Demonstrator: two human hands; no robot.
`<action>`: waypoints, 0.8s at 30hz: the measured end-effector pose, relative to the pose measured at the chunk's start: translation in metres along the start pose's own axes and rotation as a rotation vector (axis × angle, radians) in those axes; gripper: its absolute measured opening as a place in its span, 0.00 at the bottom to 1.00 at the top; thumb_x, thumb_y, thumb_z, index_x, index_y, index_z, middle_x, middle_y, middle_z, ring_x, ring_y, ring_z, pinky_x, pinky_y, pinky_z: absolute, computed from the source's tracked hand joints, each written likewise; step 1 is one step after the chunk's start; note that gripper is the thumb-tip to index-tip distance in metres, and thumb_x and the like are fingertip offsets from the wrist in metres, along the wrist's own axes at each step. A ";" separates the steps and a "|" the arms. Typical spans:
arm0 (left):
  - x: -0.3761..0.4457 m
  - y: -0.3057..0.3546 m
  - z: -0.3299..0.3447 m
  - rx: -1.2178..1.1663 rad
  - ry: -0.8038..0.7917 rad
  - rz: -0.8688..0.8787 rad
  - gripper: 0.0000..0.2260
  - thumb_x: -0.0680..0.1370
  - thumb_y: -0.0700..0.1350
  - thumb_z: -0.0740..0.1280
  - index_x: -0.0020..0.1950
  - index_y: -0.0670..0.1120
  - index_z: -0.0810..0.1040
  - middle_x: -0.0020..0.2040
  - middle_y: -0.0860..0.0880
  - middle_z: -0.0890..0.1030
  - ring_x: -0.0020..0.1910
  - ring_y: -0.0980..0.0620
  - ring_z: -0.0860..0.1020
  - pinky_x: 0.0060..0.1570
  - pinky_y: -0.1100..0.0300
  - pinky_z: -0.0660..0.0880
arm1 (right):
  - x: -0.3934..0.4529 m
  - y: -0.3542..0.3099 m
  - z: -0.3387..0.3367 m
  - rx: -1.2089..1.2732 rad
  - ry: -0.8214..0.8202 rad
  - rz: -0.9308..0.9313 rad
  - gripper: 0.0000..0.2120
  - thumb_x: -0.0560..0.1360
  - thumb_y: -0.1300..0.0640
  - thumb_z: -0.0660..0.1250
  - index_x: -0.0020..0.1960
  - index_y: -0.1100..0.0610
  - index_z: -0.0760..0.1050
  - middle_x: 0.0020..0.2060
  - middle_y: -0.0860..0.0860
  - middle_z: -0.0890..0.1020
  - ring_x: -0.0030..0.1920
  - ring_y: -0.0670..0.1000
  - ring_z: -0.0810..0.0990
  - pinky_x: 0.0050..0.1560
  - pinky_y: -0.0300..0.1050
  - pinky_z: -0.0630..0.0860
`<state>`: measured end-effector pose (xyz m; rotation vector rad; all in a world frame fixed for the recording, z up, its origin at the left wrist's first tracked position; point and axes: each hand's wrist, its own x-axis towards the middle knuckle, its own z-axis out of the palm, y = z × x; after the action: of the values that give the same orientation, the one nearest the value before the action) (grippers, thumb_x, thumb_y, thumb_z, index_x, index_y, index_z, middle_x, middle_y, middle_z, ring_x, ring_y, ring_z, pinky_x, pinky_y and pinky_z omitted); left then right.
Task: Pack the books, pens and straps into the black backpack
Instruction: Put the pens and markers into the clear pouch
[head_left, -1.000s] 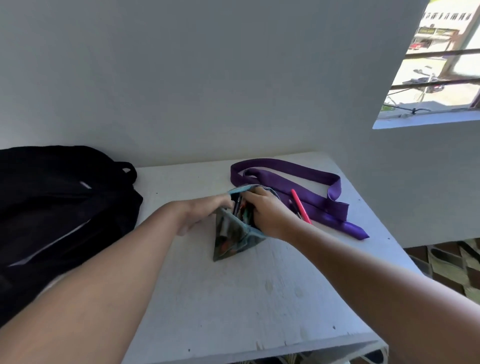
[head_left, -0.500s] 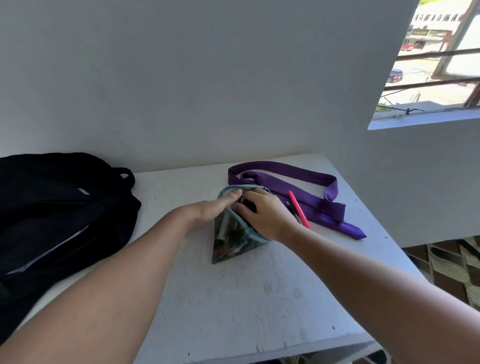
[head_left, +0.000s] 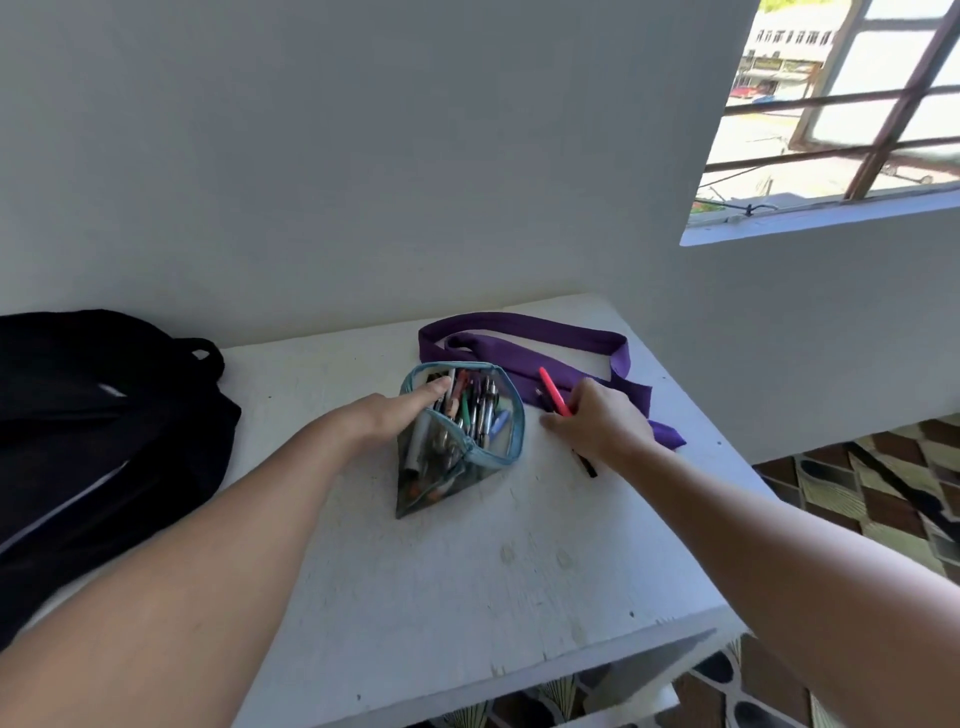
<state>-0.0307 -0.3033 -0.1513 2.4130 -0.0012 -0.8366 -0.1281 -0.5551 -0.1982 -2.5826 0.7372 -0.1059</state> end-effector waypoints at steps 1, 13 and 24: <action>0.000 0.000 0.000 0.001 0.001 -0.003 0.58 0.64 0.83 0.58 0.82 0.45 0.60 0.82 0.41 0.58 0.80 0.38 0.59 0.75 0.40 0.57 | -0.002 -0.001 -0.001 -0.017 -0.026 0.001 0.15 0.78 0.41 0.69 0.48 0.53 0.74 0.38 0.49 0.81 0.36 0.51 0.81 0.33 0.45 0.72; -0.009 -0.006 0.009 -0.045 0.073 0.059 0.54 0.66 0.82 0.59 0.80 0.44 0.66 0.80 0.41 0.63 0.77 0.39 0.64 0.73 0.43 0.63 | -0.022 -0.047 -0.010 0.406 0.213 -0.312 0.13 0.84 0.46 0.66 0.47 0.54 0.75 0.37 0.49 0.82 0.37 0.55 0.81 0.37 0.53 0.78; -0.056 -0.011 0.022 0.093 0.565 0.557 0.27 0.78 0.57 0.71 0.72 0.49 0.65 0.69 0.43 0.69 0.60 0.44 0.77 0.55 0.54 0.76 | -0.029 -0.067 0.013 0.359 0.356 -0.712 0.07 0.84 0.53 0.67 0.59 0.55 0.78 0.54 0.48 0.81 0.42 0.52 0.82 0.41 0.53 0.82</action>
<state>-0.0895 -0.2956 -0.1389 2.4613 -0.4750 0.1019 -0.1180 -0.4841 -0.1790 -2.3670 -0.1279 -0.8472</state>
